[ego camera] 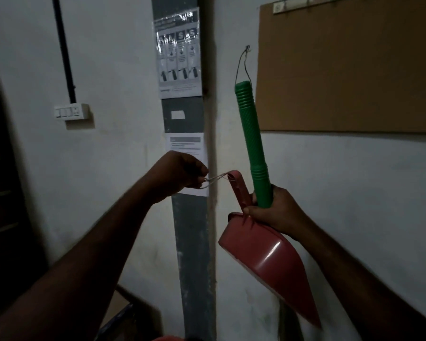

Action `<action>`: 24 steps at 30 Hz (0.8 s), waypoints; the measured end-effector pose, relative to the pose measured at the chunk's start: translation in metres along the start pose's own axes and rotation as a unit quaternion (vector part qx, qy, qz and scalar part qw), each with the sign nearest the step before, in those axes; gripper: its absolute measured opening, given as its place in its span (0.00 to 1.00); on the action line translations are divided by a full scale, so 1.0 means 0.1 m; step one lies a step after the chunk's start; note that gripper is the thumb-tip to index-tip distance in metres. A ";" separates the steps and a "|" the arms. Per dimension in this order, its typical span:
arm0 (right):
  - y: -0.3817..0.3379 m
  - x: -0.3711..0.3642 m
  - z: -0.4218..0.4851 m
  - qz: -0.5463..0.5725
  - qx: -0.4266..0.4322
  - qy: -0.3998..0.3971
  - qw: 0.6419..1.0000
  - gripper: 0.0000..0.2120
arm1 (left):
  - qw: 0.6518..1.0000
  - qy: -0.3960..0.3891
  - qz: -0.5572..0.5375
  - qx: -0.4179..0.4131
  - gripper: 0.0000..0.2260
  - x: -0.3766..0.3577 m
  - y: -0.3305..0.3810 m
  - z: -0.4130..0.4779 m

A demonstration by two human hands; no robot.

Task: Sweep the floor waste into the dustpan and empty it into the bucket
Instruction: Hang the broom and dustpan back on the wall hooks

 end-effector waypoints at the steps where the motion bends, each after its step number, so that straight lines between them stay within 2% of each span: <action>1: 0.06 0.10 0.02 0.000 -0.001 0.000 1.000 0.12 | 0.998 -0.001 0.064 -0.023 0.10 -0.08 0.06 0.09; 3: 0.19 0.30 0.08 0.000 -0.001 0.003 1.000 0.12 | 0.986 0.012 0.155 -0.053 0.12 -0.26 0.19 0.27; 6: 0.38 0.62 0.20 -0.001 0.006 0.002 1.000 0.12 | 0.970 0.032 0.226 -0.084 0.13 -0.52 0.39 0.56; 11: 0.72 1.28 0.50 0.011 0.017 0.021 1.000 0.12 | 0.930 -0.012 0.334 -0.152 0.15 -1.07 0.65 1.12; 15: 0.98 1.76 0.80 0.009 0.020 0.036 0.999 0.11 | 0.911 0.063 0.376 -0.160 0.16 -1.40 0.83 1.61; 19: 1.17 2.14 1.08 0.001 0.030 0.064 0.997 0.10 | 0.919 0.157 0.303 -0.198 0.11 -1.45 0.86 2.21; 23: 1.29 2.39 1.36 0.009 0.028 0.091 0.995 0.11 | 0.931 0.211 0.234 -0.185 0.05 -1.59 0.92 2.70; 24: 1.31 2.44 1.43 0.011 0.029 0.095 0.995 0.11 | 0.945 0.217 0.180 -0.165 0.05 -1.62 0.99 2.77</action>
Point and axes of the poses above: each hand's wrist, its own z-axis towards the middle knuckle, its own x-axis out of the back of the hand, y = z × x, the point moved 1 cm from there along z, towards the middle knuckle
